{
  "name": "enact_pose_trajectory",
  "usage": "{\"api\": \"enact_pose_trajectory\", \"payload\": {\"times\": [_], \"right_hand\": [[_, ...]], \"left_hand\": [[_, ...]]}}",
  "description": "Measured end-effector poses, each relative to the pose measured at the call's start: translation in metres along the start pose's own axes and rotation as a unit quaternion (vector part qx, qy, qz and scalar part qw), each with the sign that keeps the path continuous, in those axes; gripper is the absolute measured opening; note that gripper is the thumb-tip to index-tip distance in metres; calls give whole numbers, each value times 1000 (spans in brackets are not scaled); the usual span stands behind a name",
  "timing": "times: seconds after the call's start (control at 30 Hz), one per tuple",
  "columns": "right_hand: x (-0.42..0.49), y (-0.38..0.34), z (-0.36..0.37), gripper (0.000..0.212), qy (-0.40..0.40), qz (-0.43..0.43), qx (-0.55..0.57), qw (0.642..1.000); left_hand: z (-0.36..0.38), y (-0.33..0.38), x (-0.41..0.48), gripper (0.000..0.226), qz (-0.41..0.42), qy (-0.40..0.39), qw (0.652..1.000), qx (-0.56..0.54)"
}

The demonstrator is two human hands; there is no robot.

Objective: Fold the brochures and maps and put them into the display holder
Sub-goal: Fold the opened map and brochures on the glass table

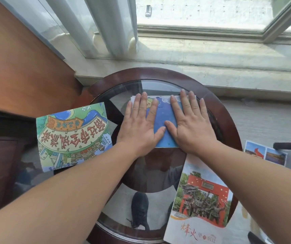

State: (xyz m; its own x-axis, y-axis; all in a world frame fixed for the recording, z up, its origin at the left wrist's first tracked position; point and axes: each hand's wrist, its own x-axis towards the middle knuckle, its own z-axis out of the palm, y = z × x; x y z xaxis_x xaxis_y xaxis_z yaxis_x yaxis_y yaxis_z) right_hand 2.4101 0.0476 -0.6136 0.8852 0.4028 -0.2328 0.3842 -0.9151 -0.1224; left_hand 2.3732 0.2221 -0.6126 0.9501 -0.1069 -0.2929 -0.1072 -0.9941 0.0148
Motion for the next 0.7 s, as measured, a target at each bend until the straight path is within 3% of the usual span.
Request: {"api": "enact_pose_trajectory", "payload": {"times": [0.17, 0.27, 0.33, 0.47, 0.57, 0.7], "right_hand": [[-1, 2, -3, 78, -25, 9, -19, 999], [2, -1, -12, 78, -46, 14, -32, 998], [3, -6, -20, 77, -45, 29, -28, 998], [-7, -25, -33, 89, -74, 122, 39, 989], [-8, -38, -38, 94, -127, 124, 36, 983], [3, -50, -47, 91, -134, 149, 59, 978]], "left_hand": [[-17, 3, 0, 80, 3, -39, 999, -32], [-31, -23, -21, 76, -20, 33, 997, -66], [-33, -50, -44, 77, -91, 57, 992, -60], [-17, -82, -85, 86, -212, -39, 975, -59], [-3, -80, -99, 87, -210, -62, 972, -91], [2, -81, -102, 90, -208, -57, 971, -106]]}}
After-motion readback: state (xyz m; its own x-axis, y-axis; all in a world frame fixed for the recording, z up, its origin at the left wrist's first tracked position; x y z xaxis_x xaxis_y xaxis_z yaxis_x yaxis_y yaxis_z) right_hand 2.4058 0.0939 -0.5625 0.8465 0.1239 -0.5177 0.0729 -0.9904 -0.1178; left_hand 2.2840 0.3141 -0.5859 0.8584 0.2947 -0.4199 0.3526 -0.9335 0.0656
